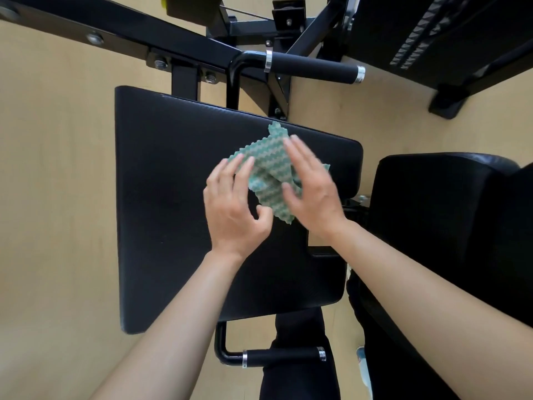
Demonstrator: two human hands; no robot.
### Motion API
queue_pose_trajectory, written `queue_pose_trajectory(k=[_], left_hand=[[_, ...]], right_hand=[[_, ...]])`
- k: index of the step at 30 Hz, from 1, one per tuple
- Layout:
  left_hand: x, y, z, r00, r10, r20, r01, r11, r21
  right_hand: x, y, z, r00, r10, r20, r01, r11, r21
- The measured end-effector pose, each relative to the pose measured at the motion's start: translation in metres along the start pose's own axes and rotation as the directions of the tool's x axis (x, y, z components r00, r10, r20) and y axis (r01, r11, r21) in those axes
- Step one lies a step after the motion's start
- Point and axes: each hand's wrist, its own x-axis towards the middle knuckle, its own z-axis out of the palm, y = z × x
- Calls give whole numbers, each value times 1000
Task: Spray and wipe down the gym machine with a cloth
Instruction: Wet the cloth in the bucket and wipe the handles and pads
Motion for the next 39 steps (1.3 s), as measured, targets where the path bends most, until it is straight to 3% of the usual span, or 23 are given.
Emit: queue_pose_trajectory(k=[2,4,6,8,11,15,18,24,27,30,33,36,39], left_hand=[[7,8,13,987,124,101,-128,991,28],[16,15,31,929,220,299,-257,962,91],[26,15,46,848,235,475,-368,906,209],[38,8,56,801,214,559,-443,840,314],[62,-7,56,802,198,563,-474,785,399],[107,-16,52,890,38,455,-292,814,503],[135,-3,57,889,-29,457,-240,821,518],[126,27,76,783,173,597,-463,803,374],[125,7,71,792,242,561,-501,782,370],[120,-23,55,888,143,437,-358,811,462],[110,-47,34,960,-26,279,-119,864,489],[99,-68,16,974,-194,119,106,850,517],[80,-79,4,946,-324,12,270,808,524]], right_hand=[[0,13,-9,970,156,-187,-177,979,-104],[1,26,-13,910,316,-267,-358,925,-127],[1,35,-14,882,410,-231,-449,881,-149],[-1,39,-12,888,422,-183,-453,872,-183],[-4,40,-9,894,414,-172,-441,883,-164],[-6,42,-10,893,422,-154,-447,870,-209],[-2,40,-11,886,433,-166,-461,862,-212],[-1,39,-12,876,453,-168,-477,866,-148],[-2,39,-13,881,446,-159,-470,867,-165],[1,31,-12,879,459,-126,-476,848,-232],[2,14,-3,931,363,-30,-347,861,-372],[5,-4,13,964,252,86,-186,868,-460],[5,-7,22,959,255,122,-165,855,-491]])
